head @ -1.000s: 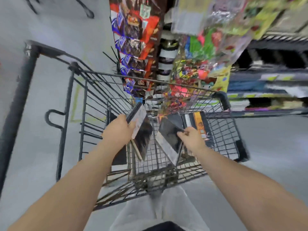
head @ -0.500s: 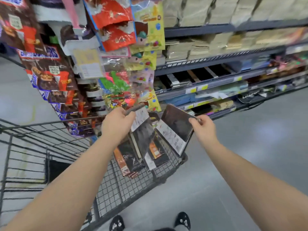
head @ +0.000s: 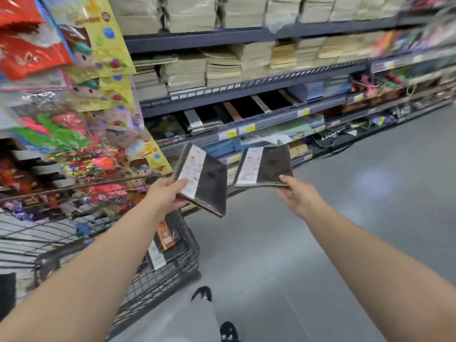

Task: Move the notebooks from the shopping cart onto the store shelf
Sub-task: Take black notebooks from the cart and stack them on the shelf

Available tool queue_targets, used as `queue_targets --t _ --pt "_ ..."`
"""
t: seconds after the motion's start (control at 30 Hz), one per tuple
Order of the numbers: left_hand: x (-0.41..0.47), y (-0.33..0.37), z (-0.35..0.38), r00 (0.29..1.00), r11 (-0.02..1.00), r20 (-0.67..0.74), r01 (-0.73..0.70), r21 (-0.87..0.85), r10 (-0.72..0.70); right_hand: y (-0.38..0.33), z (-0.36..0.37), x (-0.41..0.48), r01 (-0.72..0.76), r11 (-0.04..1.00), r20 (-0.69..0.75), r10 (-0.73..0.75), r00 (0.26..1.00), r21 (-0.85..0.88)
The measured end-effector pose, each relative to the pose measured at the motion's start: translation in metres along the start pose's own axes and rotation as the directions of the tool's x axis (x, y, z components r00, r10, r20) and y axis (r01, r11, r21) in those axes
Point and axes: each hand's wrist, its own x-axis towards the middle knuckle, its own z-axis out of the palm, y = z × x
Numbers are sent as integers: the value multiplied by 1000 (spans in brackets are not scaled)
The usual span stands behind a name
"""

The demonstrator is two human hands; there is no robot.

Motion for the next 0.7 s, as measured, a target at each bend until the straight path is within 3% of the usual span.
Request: queue_targets --t 0.13,0.27,0.5,0.7 --pt "38 2 23 994 992 78 88 -89 -81 -20 6 41 -148 988 114 143 983 42" --pt "94 -5 38 977 976 122 188 -113 -174 -28 11 91 -174 985 79 175 981 -10" --pt "160 -13 69 957 958 92 280 -67 -274 -42 42 162 -230 973 81 232 969 -34" --pt "181 -1 82 944 939 -31 325 -112 -330 -47 70 211 -284 951 258 307 916 -123"
